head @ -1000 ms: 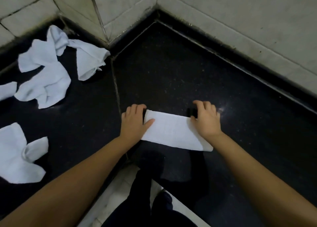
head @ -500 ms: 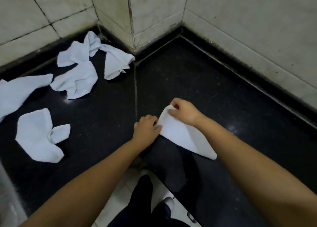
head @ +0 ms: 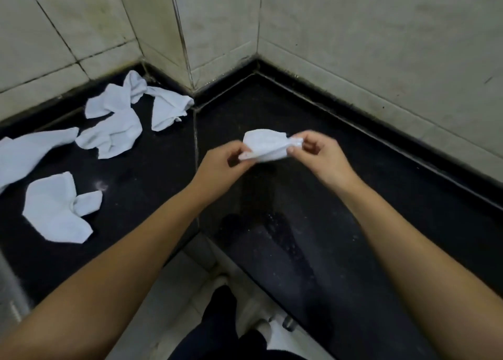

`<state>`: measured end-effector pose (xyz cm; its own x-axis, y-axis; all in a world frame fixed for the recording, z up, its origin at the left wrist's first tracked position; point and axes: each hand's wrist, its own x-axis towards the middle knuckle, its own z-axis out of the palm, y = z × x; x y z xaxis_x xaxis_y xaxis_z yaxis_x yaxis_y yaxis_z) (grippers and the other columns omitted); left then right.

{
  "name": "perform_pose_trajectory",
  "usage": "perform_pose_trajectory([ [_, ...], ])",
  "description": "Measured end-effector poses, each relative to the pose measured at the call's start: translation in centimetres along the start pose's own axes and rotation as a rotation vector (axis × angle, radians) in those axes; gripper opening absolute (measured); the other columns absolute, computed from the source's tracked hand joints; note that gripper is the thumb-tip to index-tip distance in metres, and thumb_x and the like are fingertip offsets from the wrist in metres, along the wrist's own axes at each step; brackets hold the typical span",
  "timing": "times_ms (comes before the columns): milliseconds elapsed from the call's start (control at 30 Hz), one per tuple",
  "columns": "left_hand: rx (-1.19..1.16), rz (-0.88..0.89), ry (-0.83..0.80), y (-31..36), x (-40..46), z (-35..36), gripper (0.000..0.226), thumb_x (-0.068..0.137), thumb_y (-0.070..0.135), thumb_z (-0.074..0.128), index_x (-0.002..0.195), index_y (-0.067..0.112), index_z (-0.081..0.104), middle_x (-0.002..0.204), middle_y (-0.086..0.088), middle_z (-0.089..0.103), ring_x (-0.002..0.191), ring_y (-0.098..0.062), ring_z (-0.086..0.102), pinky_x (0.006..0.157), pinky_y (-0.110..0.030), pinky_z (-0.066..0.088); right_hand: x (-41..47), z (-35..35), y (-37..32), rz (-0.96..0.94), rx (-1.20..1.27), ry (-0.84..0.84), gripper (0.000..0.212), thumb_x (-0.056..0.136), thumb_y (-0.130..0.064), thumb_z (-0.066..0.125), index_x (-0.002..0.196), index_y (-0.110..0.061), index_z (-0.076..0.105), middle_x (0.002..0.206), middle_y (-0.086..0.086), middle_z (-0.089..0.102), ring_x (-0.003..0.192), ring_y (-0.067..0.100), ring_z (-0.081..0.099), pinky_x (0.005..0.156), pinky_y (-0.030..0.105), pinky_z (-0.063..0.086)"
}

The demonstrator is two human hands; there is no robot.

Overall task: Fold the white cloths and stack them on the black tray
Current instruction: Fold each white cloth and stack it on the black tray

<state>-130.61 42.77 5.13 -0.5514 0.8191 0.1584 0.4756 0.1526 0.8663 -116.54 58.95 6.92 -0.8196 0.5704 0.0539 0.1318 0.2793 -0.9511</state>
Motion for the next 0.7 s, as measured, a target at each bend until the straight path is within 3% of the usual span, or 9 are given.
perform_pose_trajectory([
  [67, 0.005, -0.09, -0.109, -2.4, -3.1, 1.2, 0.002, 0.086, 0.017, 0.066, 0.086, 0.015, 0.067, 0.081, 0.008, 0.065, 0.076, 0.002, 0.057, 0.073, -0.023, 0.046, -3.1, 0.7, 3.1, 0.1, -0.042, -0.092, 0.014, 0.087, -0.006, 0.065, 0.089, -0.02, 0.065, 0.087, 0.007, 0.065, 0.079, 0.008, 0.058, 0.074, 0.017, 0.046],
  [167, 0.007, -0.264, -0.313, -5.3, -7.1, 3.0, 0.013, 0.086, 0.015, 0.065, 0.079, 0.027, 0.065, 0.077, 0.013, 0.065, 0.069, 0.008, 0.058, 0.07, -0.018, 0.046, -8.0, 2.1, 8.0, 0.272, -0.099, -0.221, 0.007, 0.087, -0.01, 0.066, 0.09, -0.015, 0.068, 0.083, 0.004, 0.067, 0.077, 0.009, 0.057, 0.074, 0.027, 0.045],
  [300, -0.03, -0.378, -0.412, -6.9, -8.6, 4.1, 0.008, 0.087, 0.015, 0.064, 0.083, 0.02, 0.067, 0.078, 0.009, 0.067, 0.07, 0.007, 0.06, 0.071, -0.015, 0.047, -10.8, 2.8, 10.4, 0.395, -0.104, -0.319, 0.004, 0.087, -0.015, 0.065, 0.088, -0.012, 0.068, 0.073, 0.015, 0.057, 0.072, 0.014, 0.05, 0.072, 0.031, 0.041],
  [500, 0.027, -0.373, -0.297, -7.4, -2.5, 4.2, 0.006, 0.088, 0.02, 0.063, 0.088, 0.015, 0.066, 0.081, 0.007, 0.063, 0.075, -0.004, 0.058, 0.071, -0.02, 0.046, -5.0, 2.5, 10.0, 0.44, -0.091, -0.095, 0.011, 0.087, -0.017, 0.066, 0.078, -0.014, 0.061, 0.073, 0.006, 0.053, 0.07, 0.015, 0.049, 0.071, 0.03, 0.042],
  [600, 0.162, -0.382, -0.244, -8.1, 0.9, 5.0, 0.006, 0.089, 0.024, 0.061, 0.086, 0.019, 0.062, 0.078, 0.008, 0.056, 0.072, -0.005, 0.052, 0.063, -0.02, 0.039, -1.9, 3.0, 10.8, 0.507, -0.206, 0.023, 0.027, 0.086, -0.021, 0.066, 0.067, -0.016, 0.046, 0.067, 0.001, 0.046, 0.068, 0.014, 0.042, 0.066, 0.028, 0.036],
  [700, 0.307, -0.348, -0.249, -9.4, 2.9, 6.0, 0.009, 0.088, 0.024, 0.061, 0.087, 0.015, 0.062, 0.085, 0.002, 0.055, 0.08, -0.014, 0.053, 0.071, -0.024, 0.04, 0.0, 3.7, 11.3, 0.566, -0.37, 0.069, 0.027, 0.088, -0.024, 0.062, 0.069, -0.017, 0.045, 0.066, -0.005, 0.046, 0.069, 0.014, 0.044, 0.061, 0.025, 0.036],
])
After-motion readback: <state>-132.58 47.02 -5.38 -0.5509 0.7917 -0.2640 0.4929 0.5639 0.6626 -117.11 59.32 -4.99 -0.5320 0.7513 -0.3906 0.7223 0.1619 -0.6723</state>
